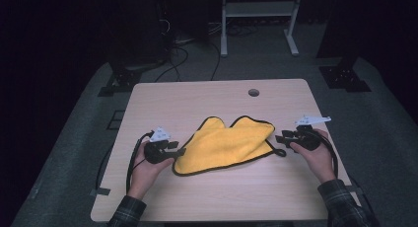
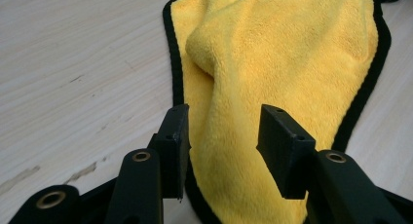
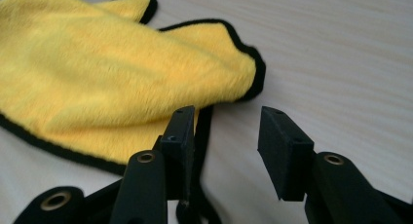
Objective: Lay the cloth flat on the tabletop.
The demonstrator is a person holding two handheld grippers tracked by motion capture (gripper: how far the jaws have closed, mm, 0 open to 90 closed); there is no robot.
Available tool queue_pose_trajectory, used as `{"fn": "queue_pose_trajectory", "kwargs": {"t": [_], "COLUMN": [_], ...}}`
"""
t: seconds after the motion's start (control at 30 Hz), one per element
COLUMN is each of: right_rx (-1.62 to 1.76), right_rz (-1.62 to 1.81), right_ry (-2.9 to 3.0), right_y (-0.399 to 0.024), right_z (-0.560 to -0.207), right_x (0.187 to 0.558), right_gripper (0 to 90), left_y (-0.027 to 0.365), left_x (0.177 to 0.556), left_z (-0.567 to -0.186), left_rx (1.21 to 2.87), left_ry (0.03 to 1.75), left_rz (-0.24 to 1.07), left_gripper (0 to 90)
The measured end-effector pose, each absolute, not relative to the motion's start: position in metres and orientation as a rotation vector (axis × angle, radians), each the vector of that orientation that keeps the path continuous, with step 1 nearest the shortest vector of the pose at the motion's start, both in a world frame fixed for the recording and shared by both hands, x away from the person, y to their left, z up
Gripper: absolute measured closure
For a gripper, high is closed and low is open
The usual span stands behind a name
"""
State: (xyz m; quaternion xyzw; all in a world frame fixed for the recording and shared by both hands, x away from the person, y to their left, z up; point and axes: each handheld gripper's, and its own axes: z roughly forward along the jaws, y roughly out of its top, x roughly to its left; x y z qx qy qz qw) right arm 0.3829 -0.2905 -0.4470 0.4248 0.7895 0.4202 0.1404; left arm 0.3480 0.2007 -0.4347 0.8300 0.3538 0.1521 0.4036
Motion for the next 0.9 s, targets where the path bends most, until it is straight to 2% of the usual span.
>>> {"fn": "queue_pose_trajectory", "kwargs": {"t": [0.23, 0.53, 0.6, 0.77, 0.9], "right_rx": [1.220, 1.152, 1.144, 1.084, 1.090], "right_rz": [1.191, 1.146, 1.139, 1.076, 1.077], "right_ry": [2.374, 2.454, 2.455, 2.469, 2.475], "right_y": [-0.297, -0.279, -0.277, -0.271, -0.272], "right_z": [-0.465, -0.477, -0.477, -0.475, -0.475], "right_x": [0.369, 0.376, 0.376, 0.374, 0.374], "right_gripper": [54.2, 52.9, 54.9, 71.9, 77.0], "left_y": [0.215, 0.222, 0.222, 0.217, 0.210], "left_x": [0.328, 0.309, 0.306, 0.303, 0.304], "left_z": [-0.440, -0.449, -0.452, -0.459, -0.463], "left_rx": [2.098, 2.113, 2.120, 2.149, 2.173], "left_ry": [0.908, 0.924, 0.928, 0.907, 0.895], "left_rz": [0.405, 0.393, 0.381, 0.370, 0.367], "left_gripper": [51.2, 41.7, 39.1, 35.7, 32.5]}}
